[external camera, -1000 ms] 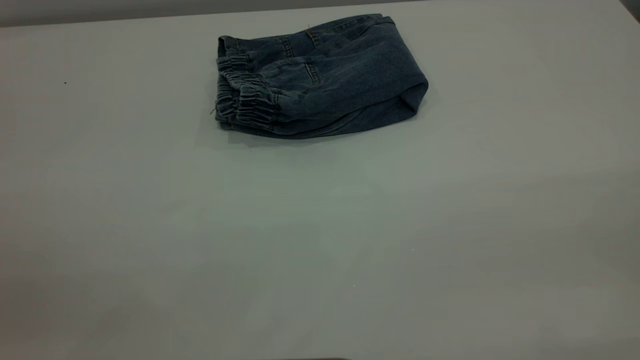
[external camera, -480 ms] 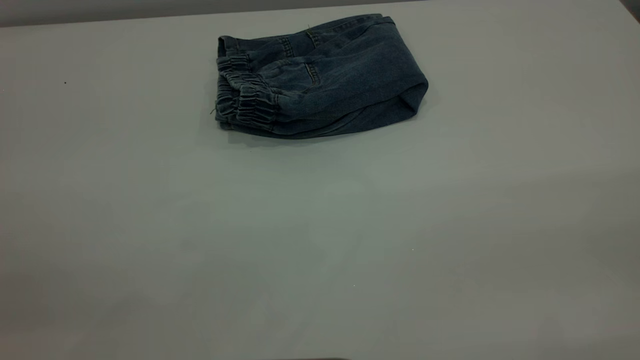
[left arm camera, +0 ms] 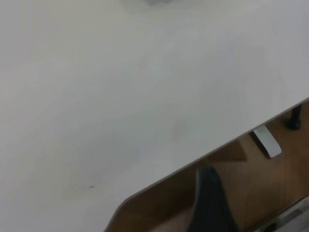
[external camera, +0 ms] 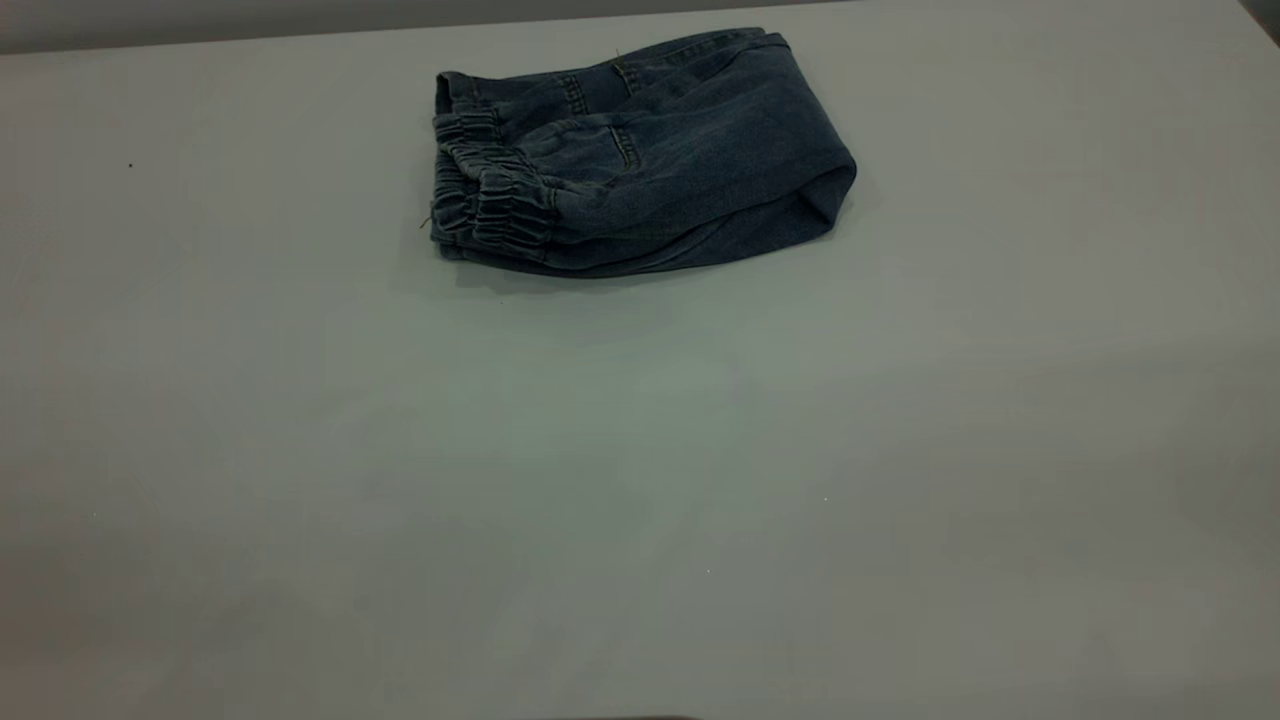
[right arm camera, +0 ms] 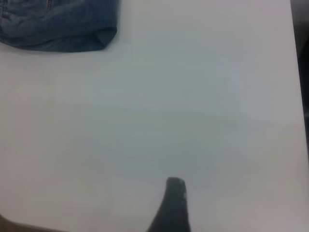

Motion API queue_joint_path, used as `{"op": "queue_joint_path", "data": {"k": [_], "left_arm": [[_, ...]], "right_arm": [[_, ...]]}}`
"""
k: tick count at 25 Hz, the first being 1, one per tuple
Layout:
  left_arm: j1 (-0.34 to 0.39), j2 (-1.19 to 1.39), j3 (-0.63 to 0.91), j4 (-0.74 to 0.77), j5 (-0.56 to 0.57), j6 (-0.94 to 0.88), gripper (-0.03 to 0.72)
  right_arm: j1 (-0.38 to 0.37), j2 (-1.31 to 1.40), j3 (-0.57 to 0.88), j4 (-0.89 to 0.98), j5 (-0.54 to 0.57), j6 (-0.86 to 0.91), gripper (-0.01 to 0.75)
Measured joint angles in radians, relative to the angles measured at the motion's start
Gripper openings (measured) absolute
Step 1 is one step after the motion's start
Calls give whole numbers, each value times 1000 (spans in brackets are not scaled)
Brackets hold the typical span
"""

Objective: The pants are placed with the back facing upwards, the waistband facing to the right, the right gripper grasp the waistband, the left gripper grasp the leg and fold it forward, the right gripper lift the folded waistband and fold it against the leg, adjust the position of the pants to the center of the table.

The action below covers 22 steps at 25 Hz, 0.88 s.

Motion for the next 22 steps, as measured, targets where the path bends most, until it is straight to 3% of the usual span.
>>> {"op": "queue_joint_path", "data": {"k": [3, 5, 11, 13, 16, 22], "left_arm": [[13, 0, 0, -1, 0, 1, 440], [76, -8, 0, -5, -1, 3, 440], [398, -83, 0, -6, -1, 3, 440], [464, -92, 0, -6, -1, 3, 440], [505, -93, 0, -6, -1, 3, 440], [509, -93, 0, -6, -1, 3, 440]], "right_arm": [[0, -3, 0, 0, 0, 0, 580], [0, -18, 0, 0, 0, 0, 580], [-16, -51, 0, 6, 2, 0, 580], [-37, -51, 0, 8, 2, 0, 580], [-55, -51, 0, 12, 2, 0, 580], [-56, -51, 0, 23, 3, 0, 580]]}}
